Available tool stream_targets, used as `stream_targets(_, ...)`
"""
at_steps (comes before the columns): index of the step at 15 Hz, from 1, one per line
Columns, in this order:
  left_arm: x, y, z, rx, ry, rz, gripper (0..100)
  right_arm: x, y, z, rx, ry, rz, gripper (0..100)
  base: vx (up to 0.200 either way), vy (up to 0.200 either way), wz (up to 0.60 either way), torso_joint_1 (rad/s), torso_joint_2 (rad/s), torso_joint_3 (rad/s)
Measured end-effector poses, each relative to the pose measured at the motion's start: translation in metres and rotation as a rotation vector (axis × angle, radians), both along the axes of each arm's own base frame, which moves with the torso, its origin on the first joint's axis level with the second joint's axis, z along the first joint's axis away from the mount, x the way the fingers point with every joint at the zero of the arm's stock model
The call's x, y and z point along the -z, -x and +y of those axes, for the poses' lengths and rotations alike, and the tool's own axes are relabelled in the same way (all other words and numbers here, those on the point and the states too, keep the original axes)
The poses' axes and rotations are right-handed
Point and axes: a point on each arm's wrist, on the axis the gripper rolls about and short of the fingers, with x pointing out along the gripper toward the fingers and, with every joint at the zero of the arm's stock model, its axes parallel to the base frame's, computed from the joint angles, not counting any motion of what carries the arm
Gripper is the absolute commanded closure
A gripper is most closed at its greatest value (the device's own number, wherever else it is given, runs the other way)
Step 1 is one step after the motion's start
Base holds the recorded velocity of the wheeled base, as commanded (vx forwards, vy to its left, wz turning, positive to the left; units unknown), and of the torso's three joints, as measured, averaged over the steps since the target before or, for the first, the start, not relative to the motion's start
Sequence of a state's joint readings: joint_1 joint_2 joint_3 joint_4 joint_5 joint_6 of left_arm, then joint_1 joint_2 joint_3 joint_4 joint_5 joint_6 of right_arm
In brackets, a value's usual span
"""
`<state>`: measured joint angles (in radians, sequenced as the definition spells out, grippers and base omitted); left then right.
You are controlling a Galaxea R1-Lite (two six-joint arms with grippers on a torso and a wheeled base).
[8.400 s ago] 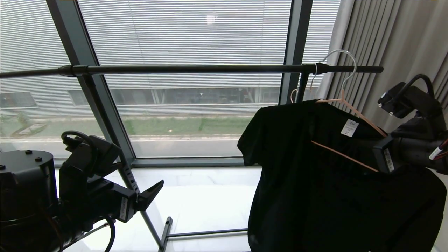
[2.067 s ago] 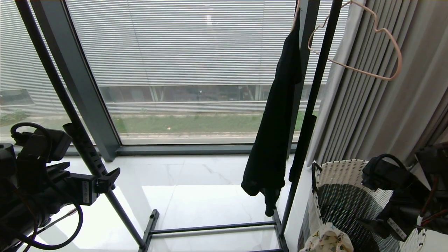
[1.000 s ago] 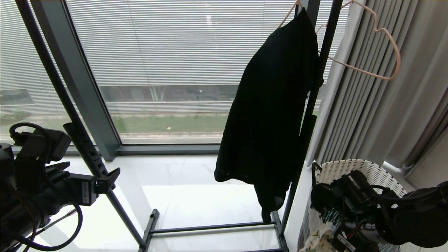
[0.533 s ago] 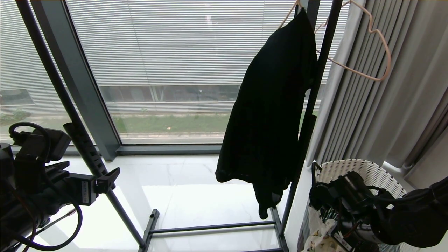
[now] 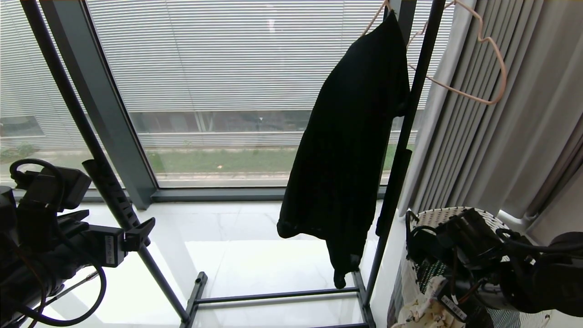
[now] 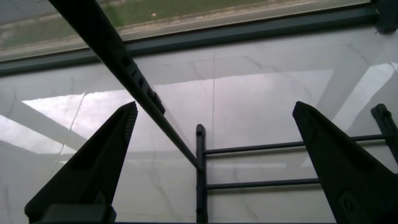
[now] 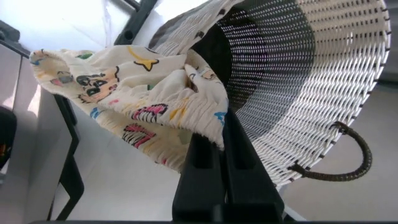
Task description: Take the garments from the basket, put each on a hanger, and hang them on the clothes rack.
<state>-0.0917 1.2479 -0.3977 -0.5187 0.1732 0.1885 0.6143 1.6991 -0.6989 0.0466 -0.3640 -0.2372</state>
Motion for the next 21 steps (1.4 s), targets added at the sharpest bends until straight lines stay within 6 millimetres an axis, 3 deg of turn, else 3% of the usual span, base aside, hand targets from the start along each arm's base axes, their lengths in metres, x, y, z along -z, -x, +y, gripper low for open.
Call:
stream_targets(7, -0.002, 0.002, -0.001, 0.010, 0.006, -0.010, 0, -0.112, 0.007, 0.023, -0.089, -0.137, -0.173, 100, -0.200, 0.000, 0.00, 0.002, 0.00, 0.002)
stream_targets(9, -0.002, 0.002, -0.004, 0.024, 0.008, -0.011, 0, -0.136, 0.010, 0.028, -0.115, -0.172, -0.213, 100, -0.200, 0.000, 0.00, 0.002, 0.00, 0.005)
stream_targets(13, -0.004, 0.007, -0.015, 0.089, 0.049, -0.027, 0, -0.166, 0.019, 0.037, -0.161, -0.227, -0.265, 100, 0.000, 0.000, 0.00, 0.000, 0.00, 0.000)
stream_targets(16, -0.012, 0.019, -0.050, 0.273, 0.200, -0.047, 0, -0.183, 0.021, 0.041, -0.176, -0.269, -0.309, 100, 0.000, 0.000, 0.00, 0.000, 0.00, 0.000)
stream_targets(21, -0.013, 0.060, -0.127, 0.713, 0.328, 0.058, 0, -0.204, 0.035, 0.040, -0.210, -0.311, -0.344, 100, 0.000, 0.000, 0.00, 0.000, 0.00, 0.000)
